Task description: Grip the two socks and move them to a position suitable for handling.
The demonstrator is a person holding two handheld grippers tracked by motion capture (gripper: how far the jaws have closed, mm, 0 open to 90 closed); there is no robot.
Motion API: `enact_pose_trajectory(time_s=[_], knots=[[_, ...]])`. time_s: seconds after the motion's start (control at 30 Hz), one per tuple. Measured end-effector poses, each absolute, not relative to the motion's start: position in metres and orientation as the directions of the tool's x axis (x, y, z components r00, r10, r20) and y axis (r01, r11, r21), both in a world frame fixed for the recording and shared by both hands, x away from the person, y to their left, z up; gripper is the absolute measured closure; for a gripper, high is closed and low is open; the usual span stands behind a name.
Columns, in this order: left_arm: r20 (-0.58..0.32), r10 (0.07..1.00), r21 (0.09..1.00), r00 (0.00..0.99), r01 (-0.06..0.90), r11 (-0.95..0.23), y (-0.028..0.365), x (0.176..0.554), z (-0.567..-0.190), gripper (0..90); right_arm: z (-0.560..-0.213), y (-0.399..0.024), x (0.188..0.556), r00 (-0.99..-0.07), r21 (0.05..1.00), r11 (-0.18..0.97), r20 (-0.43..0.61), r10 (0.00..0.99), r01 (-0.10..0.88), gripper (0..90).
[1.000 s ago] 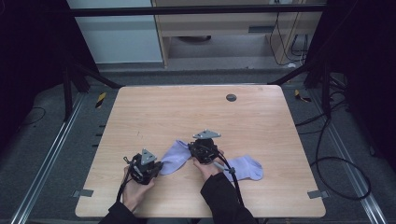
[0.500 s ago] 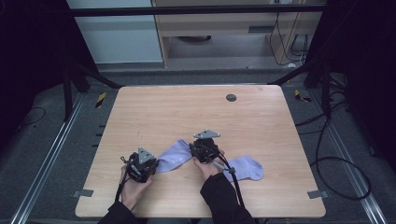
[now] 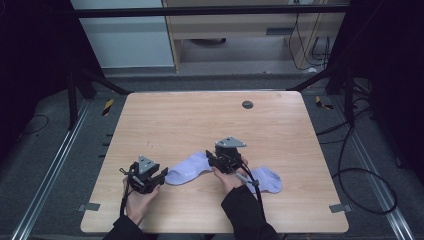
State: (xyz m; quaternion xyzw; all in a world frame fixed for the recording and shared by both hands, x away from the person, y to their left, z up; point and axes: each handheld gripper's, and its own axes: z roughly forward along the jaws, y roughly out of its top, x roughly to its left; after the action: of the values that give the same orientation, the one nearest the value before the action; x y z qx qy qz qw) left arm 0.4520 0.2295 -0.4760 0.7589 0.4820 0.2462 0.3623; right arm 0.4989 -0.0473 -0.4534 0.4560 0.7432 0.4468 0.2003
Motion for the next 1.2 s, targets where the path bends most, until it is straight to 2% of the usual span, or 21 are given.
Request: enact_pose_trajectory(time_s=[0.17, 0.4, 0.6, 0.8, 1.03, 1.2], knots=[[0.014, 0.910, 0.760, 0.415, 0.587, -0.279, 0.228, 0.455, -0.484, 58.7, -0.464, -0.049, 0.501, -0.509, 0.820, 0.212, 0.109, 0.854, 0.531, 61.2], [0.026, 0.901, 0.715, 0.432, 0.623, -0.319, 0.221, 0.459, -0.494, 62.9, -0.486, -0.041, 0.508, -0.502, 0.761, 0.262, 0.096, 0.860, 0.594, 65.0], [0.016, 0.897, 0.709, 0.442, 0.627, -0.321, 0.218, 0.459, -0.496, 73.1, -0.498, -0.039, 0.512, -0.495, 0.725, 0.284, 0.089, 0.864, 0.627, 71.5], [0.004, 0.897, 0.707, 0.441, 0.634, -0.315, 0.217, 0.461, -0.496, 86.8, -0.499, -0.040, 0.512, -0.497, 0.714, 0.271, 0.123, 0.859, 0.645, 86.9], [0.002, 0.904, 0.738, 0.427, 0.609, -0.290, 0.225, 0.470, -0.487, 87.6, -0.493, -0.041, 0.502, -0.517, 0.730, 0.274, 0.126, 0.846, 0.626, 87.3], [0.018, 0.905, 0.728, 0.425, 0.615, -0.303, 0.224, 0.475, -0.493, 86.6, -0.496, -0.040, 0.496, -0.520, 0.718, 0.285, 0.124, 0.845, 0.635, 85.8]])
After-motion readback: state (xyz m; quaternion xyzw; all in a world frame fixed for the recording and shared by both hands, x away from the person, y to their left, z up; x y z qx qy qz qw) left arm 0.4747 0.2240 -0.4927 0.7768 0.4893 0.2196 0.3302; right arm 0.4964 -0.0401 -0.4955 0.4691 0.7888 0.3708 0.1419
